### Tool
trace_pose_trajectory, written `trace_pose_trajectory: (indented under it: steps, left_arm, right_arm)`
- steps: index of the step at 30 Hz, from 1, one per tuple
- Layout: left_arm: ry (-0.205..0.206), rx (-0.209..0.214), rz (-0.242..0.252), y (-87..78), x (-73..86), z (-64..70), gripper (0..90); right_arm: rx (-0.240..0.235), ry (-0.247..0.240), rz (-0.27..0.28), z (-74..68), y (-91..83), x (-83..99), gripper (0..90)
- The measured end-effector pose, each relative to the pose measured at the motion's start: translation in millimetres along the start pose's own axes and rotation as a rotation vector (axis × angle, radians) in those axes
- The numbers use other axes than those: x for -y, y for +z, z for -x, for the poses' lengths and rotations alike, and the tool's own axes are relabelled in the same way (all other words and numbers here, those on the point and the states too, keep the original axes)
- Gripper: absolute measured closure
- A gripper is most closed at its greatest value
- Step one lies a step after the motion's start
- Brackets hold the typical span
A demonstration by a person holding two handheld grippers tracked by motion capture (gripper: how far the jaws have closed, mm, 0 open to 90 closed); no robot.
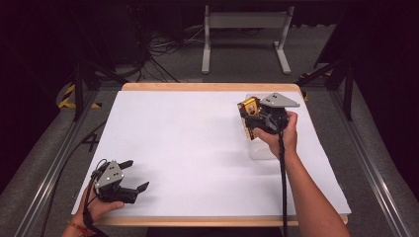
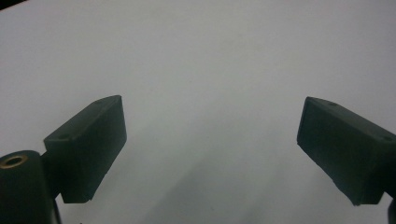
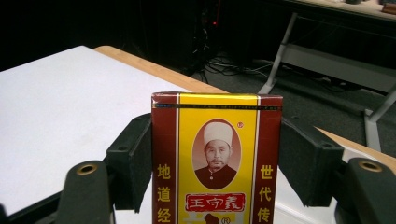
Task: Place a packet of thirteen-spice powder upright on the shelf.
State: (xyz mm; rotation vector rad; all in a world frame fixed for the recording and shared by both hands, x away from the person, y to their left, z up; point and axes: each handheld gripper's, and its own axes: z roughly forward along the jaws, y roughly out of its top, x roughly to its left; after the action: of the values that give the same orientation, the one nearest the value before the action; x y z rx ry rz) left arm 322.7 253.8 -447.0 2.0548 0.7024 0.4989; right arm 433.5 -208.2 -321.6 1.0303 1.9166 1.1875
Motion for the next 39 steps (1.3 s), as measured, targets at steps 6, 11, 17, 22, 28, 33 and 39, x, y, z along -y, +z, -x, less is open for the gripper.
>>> trace_pose_trajectory:
  steps: [6, 11, 17, 22, 28, 33, 39]
  left_arm:
    - [0.002, 0.002, -0.005, 0.3, 0.2, 0.0, 8.9]
    - [0.001, -0.001, 0.000, -0.2, 0.1, 0.1, 8.9]
    - [0.004, 0.000, -0.002, -0.8, 0.2, 0.1, 8.9]
    - [0.005, 0.000, -0.004, -0.8, 0.3, 0.4, 8.9]
    - [0.006, 0.000, -0.003, -0.9, 0.6, 0.5, 8.9]
    - [0.002, 0.001, -0.004, -1.0, 0.9, 0.3, 8.9]
    - [0.001, -0.001, 0.000, -1.7, 1.3, 0.2, 8.9]
  right_arm:
    - [0.017, 0.019, 0.001, 9.6, 5.2, -1.1, 32.9]
    - [0.048, 0.031, -0.002, 17.4, 10.3, -3.9, 32.9]
    - [0.074, 0.040, -0.008, 24.0, 17.4, -0.8, 32.9]
    - [0.093, 0.066, -0.010, 31.6, 22.7, 3.4, 32.9]
    - [0.109, 0.083, -0.025, 38.3, 28.3, 7.9, 33.0]
    - [0.120, 0.086, -0.019, 40.8, 30.1, 8.9, 32.9]
    - [0.141, 0.098, -0.022, 44.9, 33.2, 9.5, 32.9]
